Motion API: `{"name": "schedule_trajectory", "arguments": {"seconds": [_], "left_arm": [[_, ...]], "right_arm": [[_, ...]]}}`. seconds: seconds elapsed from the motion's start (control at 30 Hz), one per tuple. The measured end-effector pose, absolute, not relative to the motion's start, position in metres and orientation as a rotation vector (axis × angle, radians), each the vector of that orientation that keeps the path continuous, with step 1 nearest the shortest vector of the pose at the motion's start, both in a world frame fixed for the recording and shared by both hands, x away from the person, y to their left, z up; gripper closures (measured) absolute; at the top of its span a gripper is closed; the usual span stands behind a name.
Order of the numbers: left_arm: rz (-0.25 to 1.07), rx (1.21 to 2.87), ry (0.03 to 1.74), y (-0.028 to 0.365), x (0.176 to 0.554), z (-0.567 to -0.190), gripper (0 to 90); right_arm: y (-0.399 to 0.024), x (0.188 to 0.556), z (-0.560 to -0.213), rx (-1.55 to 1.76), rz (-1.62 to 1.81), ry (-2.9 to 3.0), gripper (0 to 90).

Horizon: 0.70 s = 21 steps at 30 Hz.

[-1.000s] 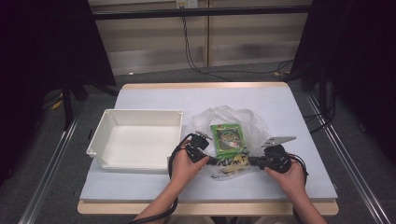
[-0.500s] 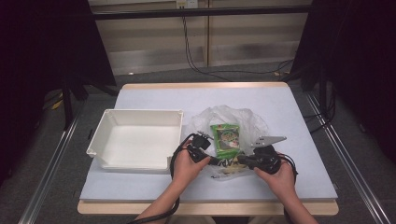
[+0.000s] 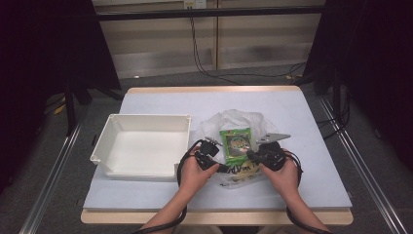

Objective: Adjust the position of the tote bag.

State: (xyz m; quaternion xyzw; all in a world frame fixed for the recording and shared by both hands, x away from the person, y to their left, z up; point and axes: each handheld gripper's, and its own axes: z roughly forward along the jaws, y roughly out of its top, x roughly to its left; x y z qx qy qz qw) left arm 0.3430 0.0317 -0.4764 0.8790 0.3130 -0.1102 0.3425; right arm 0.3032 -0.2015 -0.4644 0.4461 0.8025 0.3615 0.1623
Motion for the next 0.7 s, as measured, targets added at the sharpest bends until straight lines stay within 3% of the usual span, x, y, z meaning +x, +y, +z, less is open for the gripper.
{"name": "schedule_trajectory", "arguments": {"seconds": [0.7], "left_arm": [[-0.251,2.348,0.806,0.037,0.341,-0.472,90.0]], "right_arm": [[-0.292,0.284,-0.478,1.48,0.91,2.19,90.0]]}}
